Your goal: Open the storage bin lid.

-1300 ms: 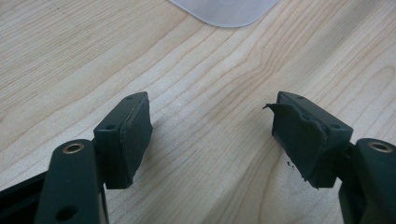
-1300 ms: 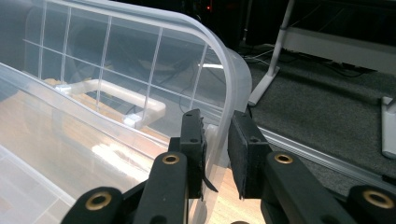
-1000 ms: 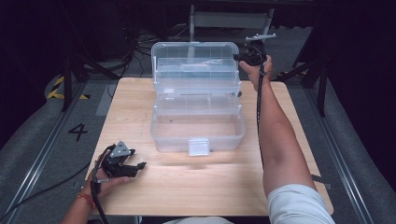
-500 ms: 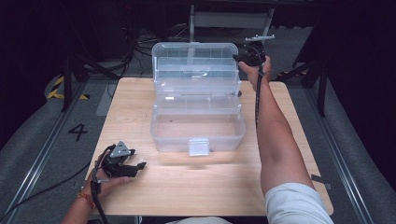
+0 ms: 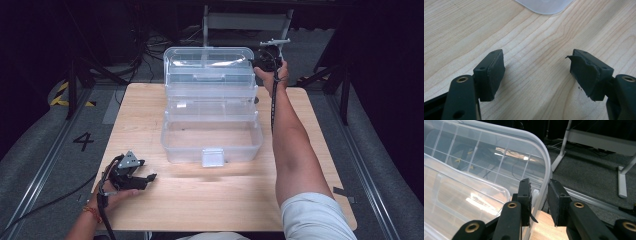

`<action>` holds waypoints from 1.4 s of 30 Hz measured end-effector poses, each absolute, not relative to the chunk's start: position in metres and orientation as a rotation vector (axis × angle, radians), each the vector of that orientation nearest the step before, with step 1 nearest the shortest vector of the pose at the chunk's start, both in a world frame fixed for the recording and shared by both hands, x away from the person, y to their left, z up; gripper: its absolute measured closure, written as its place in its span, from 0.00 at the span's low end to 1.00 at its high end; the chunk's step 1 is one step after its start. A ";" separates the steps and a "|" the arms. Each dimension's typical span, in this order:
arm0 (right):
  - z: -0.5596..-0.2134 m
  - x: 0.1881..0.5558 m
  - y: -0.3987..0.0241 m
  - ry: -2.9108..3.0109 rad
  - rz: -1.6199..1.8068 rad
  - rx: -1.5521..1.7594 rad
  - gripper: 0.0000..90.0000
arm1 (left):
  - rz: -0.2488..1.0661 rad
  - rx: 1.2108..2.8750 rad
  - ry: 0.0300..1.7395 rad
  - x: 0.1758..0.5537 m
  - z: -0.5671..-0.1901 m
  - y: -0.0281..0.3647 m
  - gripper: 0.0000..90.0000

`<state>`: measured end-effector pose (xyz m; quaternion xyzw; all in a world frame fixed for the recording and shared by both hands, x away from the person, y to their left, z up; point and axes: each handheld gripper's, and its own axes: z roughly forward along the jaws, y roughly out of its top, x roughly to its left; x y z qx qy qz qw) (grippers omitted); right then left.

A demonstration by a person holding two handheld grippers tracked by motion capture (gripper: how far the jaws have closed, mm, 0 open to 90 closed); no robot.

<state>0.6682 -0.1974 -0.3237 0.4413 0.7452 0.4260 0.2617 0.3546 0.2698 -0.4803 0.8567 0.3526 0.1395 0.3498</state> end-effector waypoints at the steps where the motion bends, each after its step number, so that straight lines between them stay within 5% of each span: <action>1: -0.324 0.669 -0.197 2.017 1.147 1.196 0.82 | 0.362 2.219 0.913 0.355 -0.480 0.270 0.31; 42: -0.317 0.657 -0.200 2.041 1.131 1.173 0.81 | 0.367 2.214 0.923 0.354 -0.481 0.269 0.31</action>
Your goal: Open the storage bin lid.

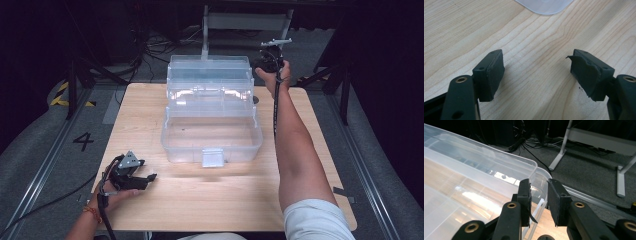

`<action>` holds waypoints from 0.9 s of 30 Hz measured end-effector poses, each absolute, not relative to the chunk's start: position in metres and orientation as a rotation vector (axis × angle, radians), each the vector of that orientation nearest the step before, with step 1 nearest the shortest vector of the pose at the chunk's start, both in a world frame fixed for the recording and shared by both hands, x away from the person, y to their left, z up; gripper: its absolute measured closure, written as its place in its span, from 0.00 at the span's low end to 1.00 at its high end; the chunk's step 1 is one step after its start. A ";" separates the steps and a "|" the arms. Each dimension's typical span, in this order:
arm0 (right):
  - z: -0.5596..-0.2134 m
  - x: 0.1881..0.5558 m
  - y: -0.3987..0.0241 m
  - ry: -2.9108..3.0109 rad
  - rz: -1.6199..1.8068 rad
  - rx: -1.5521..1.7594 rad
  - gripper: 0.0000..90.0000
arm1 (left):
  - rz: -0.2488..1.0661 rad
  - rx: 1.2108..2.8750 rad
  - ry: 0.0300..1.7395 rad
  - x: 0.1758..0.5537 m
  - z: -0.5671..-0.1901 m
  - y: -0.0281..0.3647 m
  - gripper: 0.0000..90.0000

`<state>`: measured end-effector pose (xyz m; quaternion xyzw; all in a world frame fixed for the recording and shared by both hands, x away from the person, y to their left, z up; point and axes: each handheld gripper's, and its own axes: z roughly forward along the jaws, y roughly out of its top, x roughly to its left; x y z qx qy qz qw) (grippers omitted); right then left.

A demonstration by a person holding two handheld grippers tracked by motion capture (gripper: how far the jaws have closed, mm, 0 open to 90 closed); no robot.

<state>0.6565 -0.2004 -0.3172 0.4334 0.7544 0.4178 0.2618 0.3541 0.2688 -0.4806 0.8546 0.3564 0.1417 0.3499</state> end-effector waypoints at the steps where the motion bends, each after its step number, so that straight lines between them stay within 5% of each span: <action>1: -0.317 0.655 -0.200 2.037 1.137 1.170 0.80 | 0.361 2.211 0.926 0.354 -0.481 0.269 0.31; 27: -0.306 0.584 -0.220 2.083 1.142 1.029 0.71 | 0.356 2.212 0.917 0.354 -0.481 0.269 0.30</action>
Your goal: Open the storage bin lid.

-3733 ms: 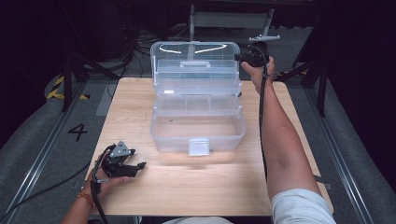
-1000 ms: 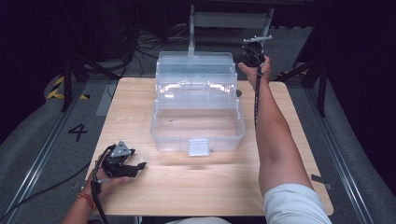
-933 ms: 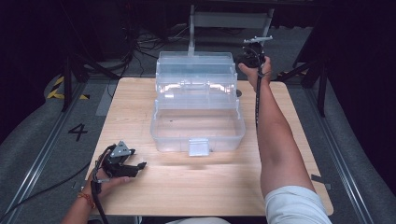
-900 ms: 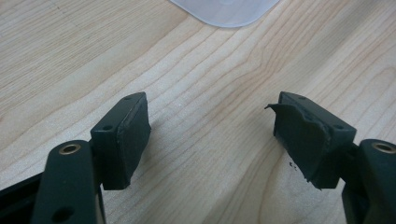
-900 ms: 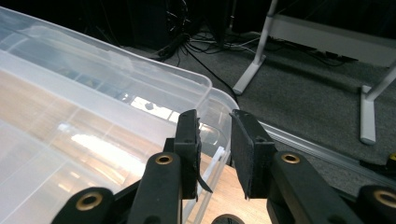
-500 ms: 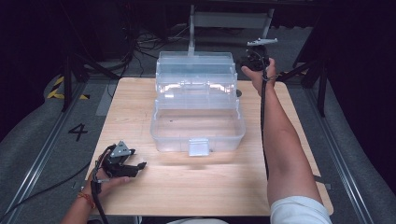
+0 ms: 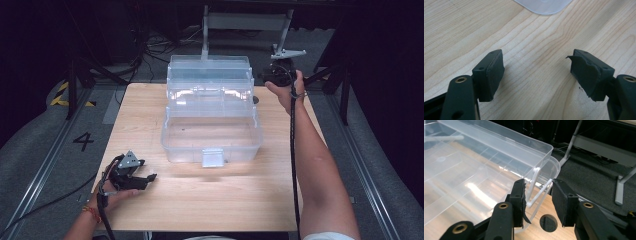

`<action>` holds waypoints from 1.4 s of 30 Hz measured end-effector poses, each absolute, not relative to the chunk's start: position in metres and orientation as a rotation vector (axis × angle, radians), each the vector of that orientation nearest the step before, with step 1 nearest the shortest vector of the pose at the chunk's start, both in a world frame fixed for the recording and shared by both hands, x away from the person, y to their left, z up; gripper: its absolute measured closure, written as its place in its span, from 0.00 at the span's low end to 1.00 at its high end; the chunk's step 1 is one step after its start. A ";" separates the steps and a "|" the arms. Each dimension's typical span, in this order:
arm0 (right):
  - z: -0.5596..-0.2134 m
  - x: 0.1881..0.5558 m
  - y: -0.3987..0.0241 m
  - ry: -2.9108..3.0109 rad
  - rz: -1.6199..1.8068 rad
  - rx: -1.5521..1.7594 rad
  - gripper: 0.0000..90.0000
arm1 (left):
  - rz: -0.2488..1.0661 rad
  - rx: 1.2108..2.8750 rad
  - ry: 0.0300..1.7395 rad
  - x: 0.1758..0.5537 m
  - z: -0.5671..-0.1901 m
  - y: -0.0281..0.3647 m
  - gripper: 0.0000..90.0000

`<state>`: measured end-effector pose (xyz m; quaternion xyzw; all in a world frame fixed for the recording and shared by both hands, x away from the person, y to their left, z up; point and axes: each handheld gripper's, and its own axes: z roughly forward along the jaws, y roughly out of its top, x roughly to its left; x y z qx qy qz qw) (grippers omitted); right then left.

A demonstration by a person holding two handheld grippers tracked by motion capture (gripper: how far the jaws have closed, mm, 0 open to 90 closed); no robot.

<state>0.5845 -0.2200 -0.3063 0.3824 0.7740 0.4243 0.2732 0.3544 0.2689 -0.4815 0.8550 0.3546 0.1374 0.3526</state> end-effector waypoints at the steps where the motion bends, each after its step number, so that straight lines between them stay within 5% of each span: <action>1: -0.306 0.584 -0.220 2.083 1.142 1.029 0.71 | 0.356 2.212 0.917 0.354 -0.481 0.269 0.30; 42: -0.347 0.464 -0.259 2.217 1.073 0.877 0.51 | 0.365 2.215 0.921 0.355 -0.481 0.269 0.29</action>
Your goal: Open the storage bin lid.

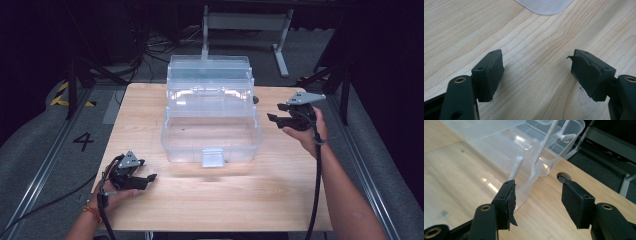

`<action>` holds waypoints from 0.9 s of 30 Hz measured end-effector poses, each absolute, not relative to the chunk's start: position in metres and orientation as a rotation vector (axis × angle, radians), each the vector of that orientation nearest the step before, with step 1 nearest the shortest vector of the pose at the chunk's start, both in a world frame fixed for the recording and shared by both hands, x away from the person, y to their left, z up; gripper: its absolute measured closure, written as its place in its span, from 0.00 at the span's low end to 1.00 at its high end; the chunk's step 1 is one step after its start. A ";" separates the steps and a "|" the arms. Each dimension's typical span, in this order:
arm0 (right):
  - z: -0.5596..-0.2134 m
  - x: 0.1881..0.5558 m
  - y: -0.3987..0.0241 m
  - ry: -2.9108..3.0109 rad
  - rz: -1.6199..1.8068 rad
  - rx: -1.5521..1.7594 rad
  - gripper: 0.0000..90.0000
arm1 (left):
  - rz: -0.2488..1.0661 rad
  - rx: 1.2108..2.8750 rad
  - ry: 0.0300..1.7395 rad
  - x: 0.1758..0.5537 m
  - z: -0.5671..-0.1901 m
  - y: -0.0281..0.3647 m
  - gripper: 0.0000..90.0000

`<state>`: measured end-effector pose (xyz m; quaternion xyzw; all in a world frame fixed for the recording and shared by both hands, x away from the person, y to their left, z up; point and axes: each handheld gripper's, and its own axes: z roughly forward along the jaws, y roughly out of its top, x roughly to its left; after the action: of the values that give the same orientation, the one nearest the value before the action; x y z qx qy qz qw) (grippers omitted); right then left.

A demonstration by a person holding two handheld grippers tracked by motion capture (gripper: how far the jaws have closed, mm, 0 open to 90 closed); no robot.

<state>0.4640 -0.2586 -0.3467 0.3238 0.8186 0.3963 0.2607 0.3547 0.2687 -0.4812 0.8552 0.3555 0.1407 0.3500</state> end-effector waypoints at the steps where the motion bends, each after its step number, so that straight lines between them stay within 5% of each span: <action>1: -0.350 0.460 -0.260 2.222 1.074 0.877 0.50 | 0.361 2.216 0.924 0.355 -0.481 0.269 0.29; 27: -0.410 0.400 -0.290 2.335 0.933 0.837 0.44 | 0.361 2.218 0.929 0.355 -0.481 0.268 0.28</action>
<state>0.4003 -0.2905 -0.4102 0.3064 0.8545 0.3414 0.2435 0.3554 0.2683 -0.4810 0.8554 0.3580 0.1393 0.3475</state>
